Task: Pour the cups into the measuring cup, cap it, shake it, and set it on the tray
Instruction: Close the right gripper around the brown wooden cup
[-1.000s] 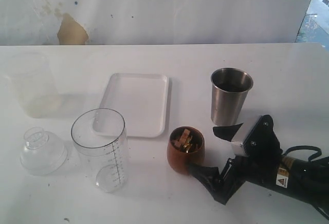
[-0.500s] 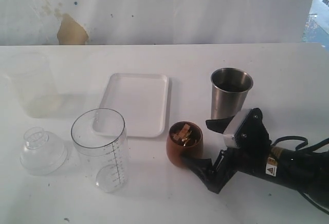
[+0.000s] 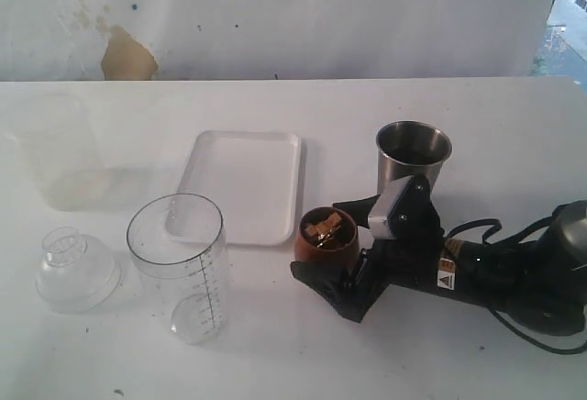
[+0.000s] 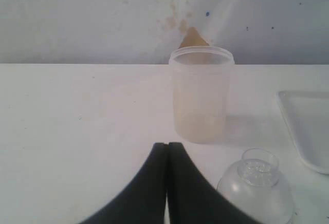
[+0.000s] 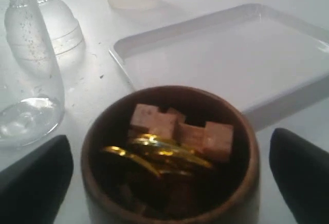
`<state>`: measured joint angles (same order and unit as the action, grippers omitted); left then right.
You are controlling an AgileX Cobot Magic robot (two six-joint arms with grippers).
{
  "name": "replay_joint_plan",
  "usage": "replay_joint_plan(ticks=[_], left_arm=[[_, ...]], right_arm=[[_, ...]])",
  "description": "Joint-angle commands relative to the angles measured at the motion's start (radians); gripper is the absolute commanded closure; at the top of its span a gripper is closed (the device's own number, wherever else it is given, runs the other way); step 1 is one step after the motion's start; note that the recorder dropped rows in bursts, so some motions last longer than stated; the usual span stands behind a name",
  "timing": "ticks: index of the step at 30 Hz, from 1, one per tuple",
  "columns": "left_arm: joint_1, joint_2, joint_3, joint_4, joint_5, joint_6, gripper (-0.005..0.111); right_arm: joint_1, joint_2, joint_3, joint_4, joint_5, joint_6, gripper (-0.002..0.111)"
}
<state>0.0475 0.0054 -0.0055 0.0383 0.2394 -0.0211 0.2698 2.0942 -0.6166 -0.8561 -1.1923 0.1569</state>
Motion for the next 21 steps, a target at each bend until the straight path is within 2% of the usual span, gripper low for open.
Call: replay_joint_plan(ticks=[1,9,17,21], left_arm=[[-0.003,-0.005,0.005,0.007,-0.007,-0.001,0.107],[-0.003,-0.005,0.005,0.007,-0.007,-0.001,0.107],[-0.003,-0.005,0.005,0.007,-0.007,-0.001,0.107],[-0.003,-0.005,0.005,0.007,-0.007,-0.001,0.107]], right_arm=[[0.008,0.003,-0.022,-0.005,0.052,0.003,0.012],[0.054,0.016,-0.065,-0.007,0.11,0.003,0.012],[0.055,0.016,-0.07,-0.005,0.142,0.003,0.012],[0.059,0.016,-0.08,0.016,0.087,0.003,0.012]])
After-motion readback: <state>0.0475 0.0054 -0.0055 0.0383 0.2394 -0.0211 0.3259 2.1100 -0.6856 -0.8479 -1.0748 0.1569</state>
